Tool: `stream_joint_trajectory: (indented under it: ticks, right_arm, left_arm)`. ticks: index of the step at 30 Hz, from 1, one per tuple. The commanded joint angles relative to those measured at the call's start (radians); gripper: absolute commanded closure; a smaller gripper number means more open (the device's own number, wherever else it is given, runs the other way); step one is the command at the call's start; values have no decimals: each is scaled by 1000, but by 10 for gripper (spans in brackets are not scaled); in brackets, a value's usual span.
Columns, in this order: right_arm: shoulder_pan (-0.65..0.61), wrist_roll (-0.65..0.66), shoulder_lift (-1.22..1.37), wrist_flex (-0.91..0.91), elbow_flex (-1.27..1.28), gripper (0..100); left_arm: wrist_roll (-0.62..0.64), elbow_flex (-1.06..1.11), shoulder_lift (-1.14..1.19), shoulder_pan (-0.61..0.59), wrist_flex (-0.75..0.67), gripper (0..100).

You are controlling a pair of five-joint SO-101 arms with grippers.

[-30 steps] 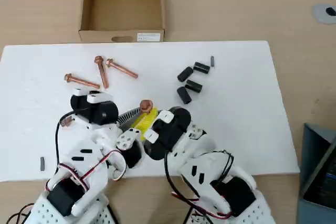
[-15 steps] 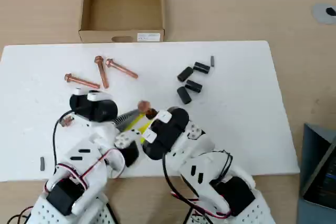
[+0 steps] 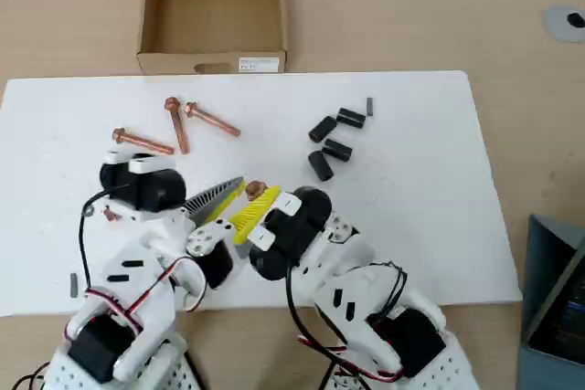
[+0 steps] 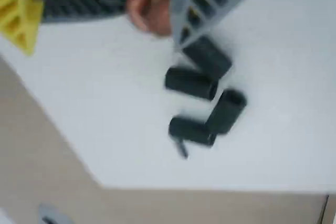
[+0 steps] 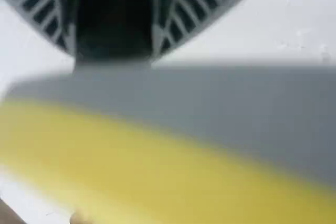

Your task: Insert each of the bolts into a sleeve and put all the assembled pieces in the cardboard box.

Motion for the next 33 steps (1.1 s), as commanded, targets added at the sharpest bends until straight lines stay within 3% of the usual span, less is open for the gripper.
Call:
stream_joint_trajectory:
  ticks: [1, 4, 8, 15, 25, 29, 33]
  right_arm:
    - [-5, 3, -147, -23, -62, 989]
    - [-4, 0, -147, -23, -65, 989]
    - [65, -18, -140, -25, -68, 989]
    - [280, -190, 8, -25, -162, 989]
    - [326, -301, 619, -31, -585, 989]
    - [326, -304, 901, -32, -808, 989]
    - [328, -299, 1145, -74, -1009, 989]
  left_arm:
    - [-9, -91, -4, -57, 0, 873]
    - [-9, -114, -4, -143, 0, 991]
    - [-9, -103, -4, -288, 2, 999]
    - [-12, 54, -4, -516, 2, 999]
    - [-230, 207, -4, -603, 189, 999]
    - [-321, 269, -4, -657, 193, 999]
    - [-333, 313, -4, -698, 193, 999]
